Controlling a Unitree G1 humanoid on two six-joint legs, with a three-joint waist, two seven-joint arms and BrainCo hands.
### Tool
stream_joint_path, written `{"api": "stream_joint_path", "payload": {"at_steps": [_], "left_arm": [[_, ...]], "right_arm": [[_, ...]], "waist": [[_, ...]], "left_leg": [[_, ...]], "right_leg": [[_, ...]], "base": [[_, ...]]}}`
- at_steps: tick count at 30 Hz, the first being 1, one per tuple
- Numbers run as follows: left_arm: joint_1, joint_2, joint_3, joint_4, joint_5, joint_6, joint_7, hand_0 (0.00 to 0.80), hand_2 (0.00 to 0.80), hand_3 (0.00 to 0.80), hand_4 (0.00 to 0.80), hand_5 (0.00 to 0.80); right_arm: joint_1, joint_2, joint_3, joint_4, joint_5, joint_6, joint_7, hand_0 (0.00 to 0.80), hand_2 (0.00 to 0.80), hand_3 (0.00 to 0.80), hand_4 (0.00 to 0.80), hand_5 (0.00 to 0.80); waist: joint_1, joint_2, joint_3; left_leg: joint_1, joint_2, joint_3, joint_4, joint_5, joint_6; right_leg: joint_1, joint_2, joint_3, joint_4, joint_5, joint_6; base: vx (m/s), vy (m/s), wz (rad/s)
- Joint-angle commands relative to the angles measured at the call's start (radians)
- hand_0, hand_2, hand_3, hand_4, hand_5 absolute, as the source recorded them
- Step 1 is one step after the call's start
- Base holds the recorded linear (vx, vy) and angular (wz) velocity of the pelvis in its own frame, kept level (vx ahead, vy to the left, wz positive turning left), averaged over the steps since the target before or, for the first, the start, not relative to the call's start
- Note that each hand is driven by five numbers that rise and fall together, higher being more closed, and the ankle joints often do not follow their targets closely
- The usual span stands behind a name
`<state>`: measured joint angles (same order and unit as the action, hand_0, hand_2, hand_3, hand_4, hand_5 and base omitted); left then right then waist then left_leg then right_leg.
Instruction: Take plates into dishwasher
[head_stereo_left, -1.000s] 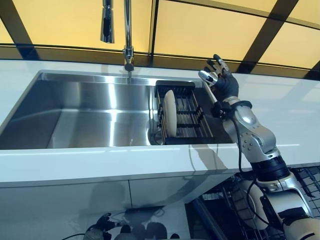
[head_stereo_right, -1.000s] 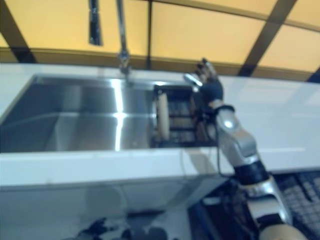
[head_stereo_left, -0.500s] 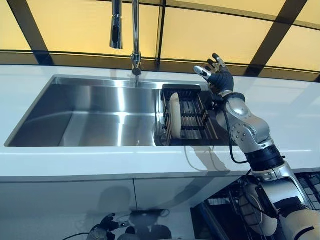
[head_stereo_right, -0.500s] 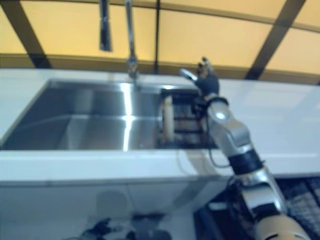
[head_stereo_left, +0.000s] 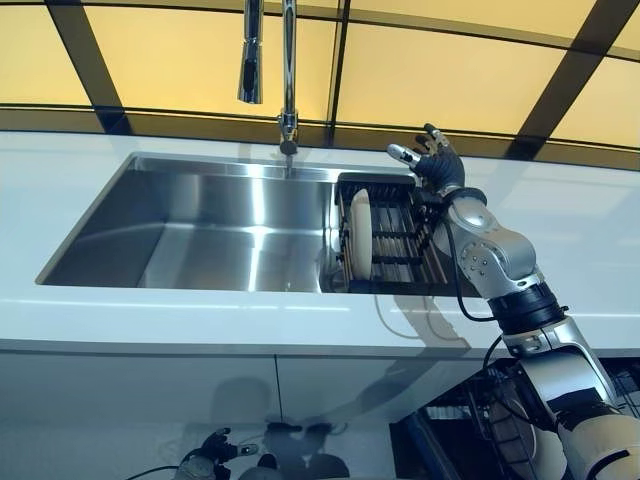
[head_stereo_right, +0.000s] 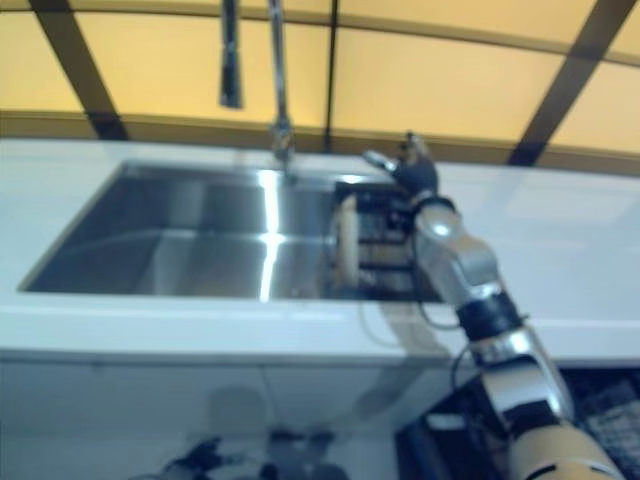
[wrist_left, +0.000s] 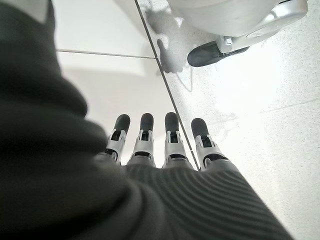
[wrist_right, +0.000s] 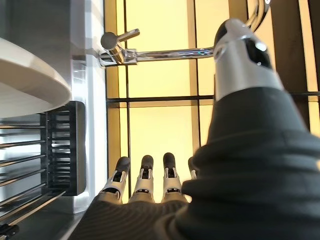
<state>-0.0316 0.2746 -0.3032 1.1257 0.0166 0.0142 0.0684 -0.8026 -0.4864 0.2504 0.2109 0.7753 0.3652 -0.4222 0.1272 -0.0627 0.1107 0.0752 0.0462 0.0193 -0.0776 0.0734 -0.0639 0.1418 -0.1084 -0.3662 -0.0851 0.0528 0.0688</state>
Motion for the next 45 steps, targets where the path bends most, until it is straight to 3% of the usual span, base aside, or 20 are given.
{"api": "stream_joint_path", "payload": {"at_steps": [1,20,45], "left_arm": [[-0.081,0.003,-0.069,0.039,-0.021,-0.004,0.008,0.0,0.0,0.0,0.0,0.0],[-0.091,0.007,-0.078,0.027,-0.034,-0.003,0.014,0.0,0.0,0.0,0.0,0.0],[-0.106,0.005,-0.086,0.027,-0.045,-0.007,0.019,0.0,0.0,0.0,0.0,0.0]], "right_arm": [[-0.122,-0.017,0.027,0.035,-0.045,-0.017,0.045,0.0,0.0,0.0,0.0,0.0],[-0.054,0.024,0.052,0.085,-0.015,-0.009,0.14,0.0,0.0,0.0,0.0,0.0],[0.006,0.032,0.036,0.153,-0.006,-0.003,0.178,0.0,0.0,0.0,0.0,0.0]], "waist": [[0.012,-0.016,-0.021],[0.007,-0.013,-0.002],[0.001,-0.012,0.006]], "left_leg": [[-0.012,-0.071,0.062,-0.01,-0.038,0.05],[-0.018,-0.067,0.069,-0.01,-0.032,0.048],[-0.02,-0.071,0.071,-0.01,-0.035,0.056]], "right_leg": [[-0.006,0.039,0.009,0.094,-0.092,-0.026],[-0.011,0.047,0.015,0.088,-0.086,-0.028],[-0.021,0.043,0.016,0.104,-0.09,-0.024]], "base": [[0.0,0.0,0.0],[-0.003,-0.003,0.0],[0.0,0.0,0.0]]}}
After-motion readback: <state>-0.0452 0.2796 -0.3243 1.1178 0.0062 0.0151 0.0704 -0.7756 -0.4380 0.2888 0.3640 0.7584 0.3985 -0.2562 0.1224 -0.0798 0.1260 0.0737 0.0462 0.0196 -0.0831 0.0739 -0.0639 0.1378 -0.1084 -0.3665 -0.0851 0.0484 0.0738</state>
